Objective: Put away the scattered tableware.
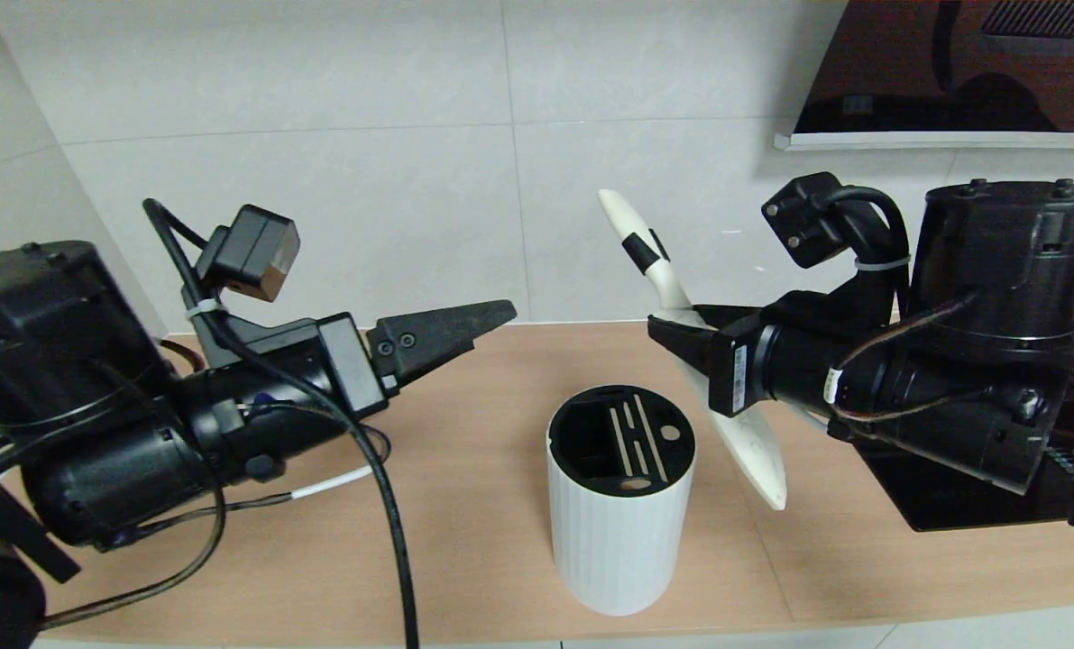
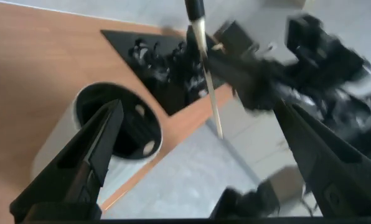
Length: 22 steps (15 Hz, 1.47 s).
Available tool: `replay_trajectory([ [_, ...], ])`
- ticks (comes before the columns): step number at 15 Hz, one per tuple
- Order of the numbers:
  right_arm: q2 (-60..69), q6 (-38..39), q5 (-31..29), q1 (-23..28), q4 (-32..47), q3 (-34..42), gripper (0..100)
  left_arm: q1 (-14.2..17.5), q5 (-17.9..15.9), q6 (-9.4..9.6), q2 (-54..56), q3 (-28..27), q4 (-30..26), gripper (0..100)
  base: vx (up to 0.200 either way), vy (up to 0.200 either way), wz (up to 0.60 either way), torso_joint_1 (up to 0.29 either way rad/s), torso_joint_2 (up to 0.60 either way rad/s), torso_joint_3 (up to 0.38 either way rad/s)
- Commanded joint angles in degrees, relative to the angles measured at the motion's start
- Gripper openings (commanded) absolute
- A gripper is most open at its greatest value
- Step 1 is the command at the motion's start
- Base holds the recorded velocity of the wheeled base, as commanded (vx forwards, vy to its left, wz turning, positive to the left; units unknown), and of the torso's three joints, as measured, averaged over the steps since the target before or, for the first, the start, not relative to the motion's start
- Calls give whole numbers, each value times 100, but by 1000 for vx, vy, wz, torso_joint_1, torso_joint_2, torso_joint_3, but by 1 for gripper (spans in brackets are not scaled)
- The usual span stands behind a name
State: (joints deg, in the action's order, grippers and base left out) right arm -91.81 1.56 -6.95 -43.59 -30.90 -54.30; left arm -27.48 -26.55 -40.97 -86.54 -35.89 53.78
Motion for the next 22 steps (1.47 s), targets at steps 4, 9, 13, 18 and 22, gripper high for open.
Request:
replay_trajectory([
  [4,-57,99,9,-387,-30,121,0,-478,695,-165,-873,-59,1046,100,0,0,0,0,0,0],
  [9,-92,99,18,-492,-39,183,0,-531,713,-473,-926,-67,1328,100,0,0,0,0,0,0],
  [13,-92,125,18,-738,-39,244,0,-724,924,-491,-1005,-120,1328,100,0,0,0,0,0,0],
  [18,-83,178,18,-914,-39,288,0,-829,1319,-833,-1427,-269,1829,100,0,0,0,0,0,0],
  [22,-83,178,18,-958,-39,306,0,-944,1389,-842,-1462,-269,1916,100,0,0,0,0,0,0],
])
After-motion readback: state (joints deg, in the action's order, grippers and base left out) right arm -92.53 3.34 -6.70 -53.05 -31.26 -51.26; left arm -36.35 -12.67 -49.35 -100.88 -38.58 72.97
